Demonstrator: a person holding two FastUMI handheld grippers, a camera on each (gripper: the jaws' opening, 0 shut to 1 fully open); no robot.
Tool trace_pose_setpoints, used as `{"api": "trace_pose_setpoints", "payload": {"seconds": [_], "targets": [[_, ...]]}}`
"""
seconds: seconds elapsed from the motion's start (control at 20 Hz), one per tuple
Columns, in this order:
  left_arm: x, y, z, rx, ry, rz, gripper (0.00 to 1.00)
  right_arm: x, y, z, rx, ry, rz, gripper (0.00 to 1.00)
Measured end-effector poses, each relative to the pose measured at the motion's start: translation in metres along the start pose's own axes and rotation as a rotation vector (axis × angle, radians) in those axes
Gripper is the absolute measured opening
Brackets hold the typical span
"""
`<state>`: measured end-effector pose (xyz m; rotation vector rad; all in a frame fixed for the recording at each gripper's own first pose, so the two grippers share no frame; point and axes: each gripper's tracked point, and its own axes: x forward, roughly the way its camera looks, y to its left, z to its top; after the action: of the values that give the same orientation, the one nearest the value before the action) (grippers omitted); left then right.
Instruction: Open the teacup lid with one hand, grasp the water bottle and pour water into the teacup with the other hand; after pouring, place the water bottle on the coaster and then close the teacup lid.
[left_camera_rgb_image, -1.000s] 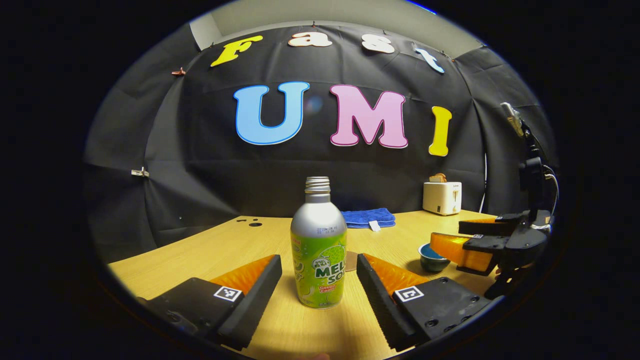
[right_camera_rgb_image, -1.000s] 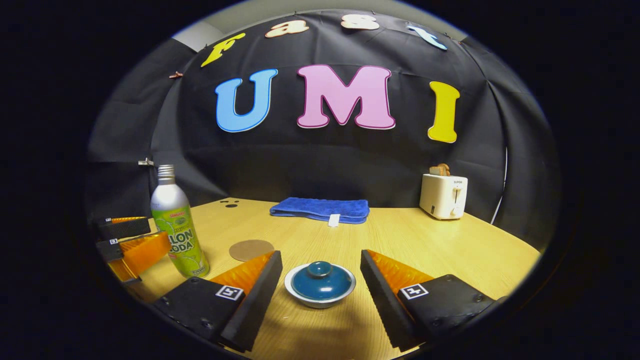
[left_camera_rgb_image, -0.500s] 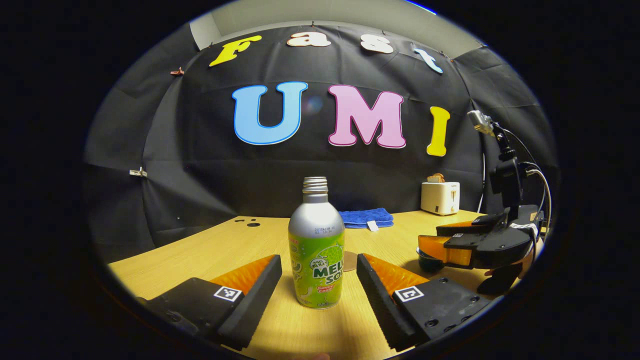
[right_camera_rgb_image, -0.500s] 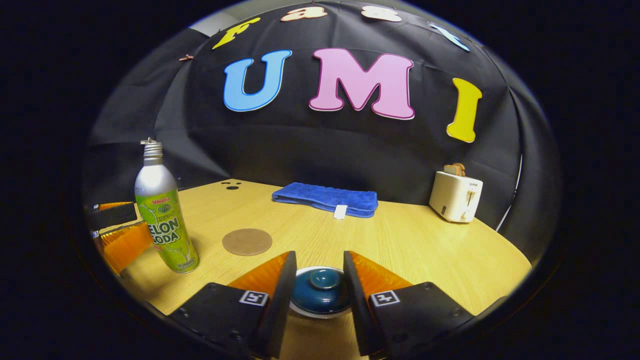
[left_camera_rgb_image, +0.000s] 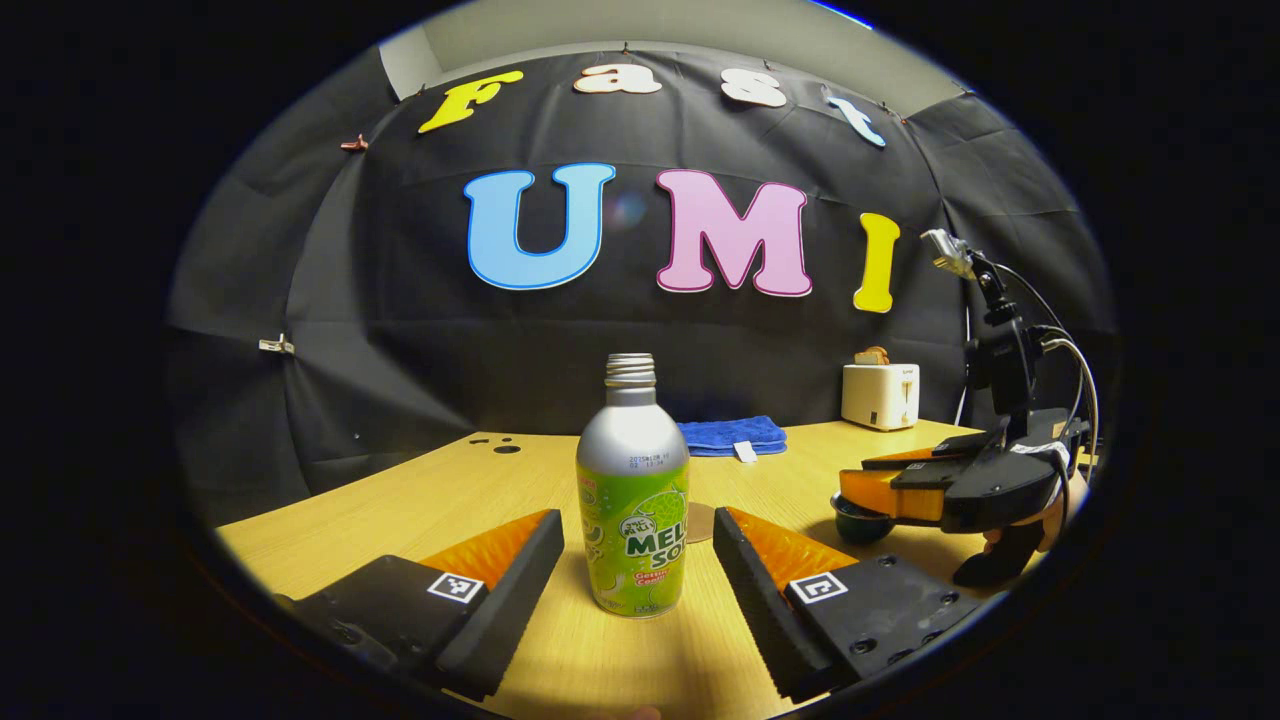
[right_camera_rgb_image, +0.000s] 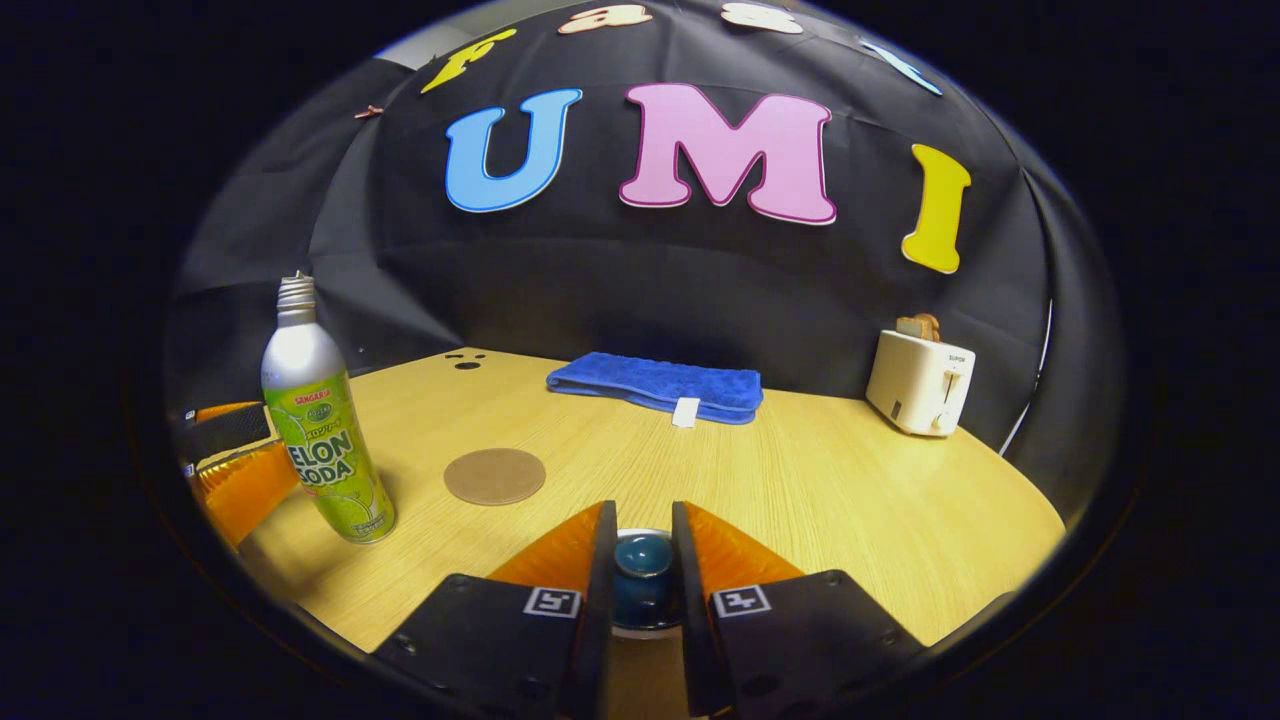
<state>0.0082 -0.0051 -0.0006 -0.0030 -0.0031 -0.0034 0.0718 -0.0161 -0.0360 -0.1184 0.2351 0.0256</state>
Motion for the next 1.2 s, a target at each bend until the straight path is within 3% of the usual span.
{"api": "trace_pose_setpoints", "payload": {"seconds": [0.05,0.3,0.35,0.4,0.45,0.5,0.75,1.2], "targets": [[0.0,0.0,0.0,0.0,0.0,0.0,0.95,-0.001,0.002,0.001,-0.008,0.0,0.001,0.33],[0.0,0.0,0.001,0.0,-0.001,0.0,0.95,-0.006,0.002,0.008,-0.013,-0.045,0.006,0.28],[0.0,0.0,-0.001,0.0,-0.001,0.0,0.95,-0.008,0.001,0.01,-0.008,-0.061,0.004,0.23],[0.001,0.0,0.0,0.0,-0.001,0.0,0.95,-0.01,0.0,0.013,-0.003,-0.078,0.002,0.28],[0.0,0.0,-0.001,0.0,-0.001,0.0,0.95,-0.013,-0.001,0.015,0.004,-0.099,-0.003,0.23],[0.0,0.0,0.0,0.0,-0.001,0.0,0.95,-0.017,-0.003,0.019,0.013,-0.123,-0.01,0.28],[0.0,-0.002,-0.001,0.002,-0.001,-0.018,0.95,-0.031,-0.016,0.03,0.094,-0.231,-0.038,0.28],[0.015,0.002,-0.001,0.0,0.0,0.012,0.95,-0.044,-0.024,0.024,0.118,-0.231,-0.052,0.27]]}}
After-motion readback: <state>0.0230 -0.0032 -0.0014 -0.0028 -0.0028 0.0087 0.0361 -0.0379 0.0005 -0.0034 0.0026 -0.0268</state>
